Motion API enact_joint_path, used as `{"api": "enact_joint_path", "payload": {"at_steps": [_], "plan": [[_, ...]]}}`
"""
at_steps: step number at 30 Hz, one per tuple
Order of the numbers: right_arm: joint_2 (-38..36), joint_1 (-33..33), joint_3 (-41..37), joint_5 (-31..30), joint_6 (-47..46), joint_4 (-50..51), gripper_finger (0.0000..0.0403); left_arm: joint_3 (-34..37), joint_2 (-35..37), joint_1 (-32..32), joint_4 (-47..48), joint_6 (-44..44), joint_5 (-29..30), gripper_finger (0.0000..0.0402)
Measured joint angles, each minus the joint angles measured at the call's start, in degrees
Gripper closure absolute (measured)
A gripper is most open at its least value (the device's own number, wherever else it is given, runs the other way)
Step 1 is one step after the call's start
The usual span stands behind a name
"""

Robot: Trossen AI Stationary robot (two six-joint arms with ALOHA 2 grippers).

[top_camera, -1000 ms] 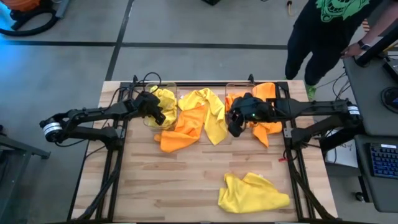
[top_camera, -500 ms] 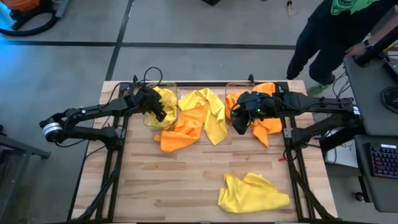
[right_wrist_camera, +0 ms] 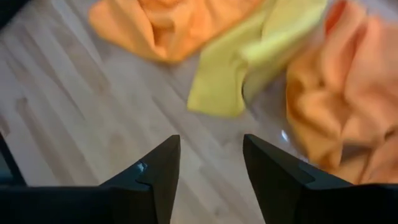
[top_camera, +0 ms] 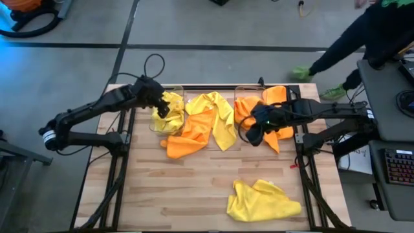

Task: Sort microfiber towel by color & place in baskets
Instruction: Put the orange microfiber cloth into the right transparent bin

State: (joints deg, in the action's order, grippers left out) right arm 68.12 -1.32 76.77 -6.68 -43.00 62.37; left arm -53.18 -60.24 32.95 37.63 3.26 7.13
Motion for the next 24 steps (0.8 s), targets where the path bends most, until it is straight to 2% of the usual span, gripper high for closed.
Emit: {"api": "enact_joint_path", "payload": {"at_steps": [5, 13, 18, 24], "plan": [[0.0, -4.0, -1.6, 2.2, -8.5, 5.5, 0.022, 0.3, 4.6, -4.8, -5.5, 0.3, -0.6, 0.0182], [0.3, -11.7, -6.6, 2.3, -20.6, 8.3, 0.022, 7.9, 11.9, -17.3, -18.5, 3.5, -1.1, 0.0182], [0.3, -12.7, -12.7, 2.2, -21.9, 9.7, 0.0221, 12.3, 15.0, -23.3, -24.3, 4.8, -1.1, 0.0182], [0.3, -12.0, -23.0, 0.2, -22.2, 8.9, 0.022, 13.8, 16.9, -25.1, -25.5, 5.0, -1.1, 0.0182]]}}
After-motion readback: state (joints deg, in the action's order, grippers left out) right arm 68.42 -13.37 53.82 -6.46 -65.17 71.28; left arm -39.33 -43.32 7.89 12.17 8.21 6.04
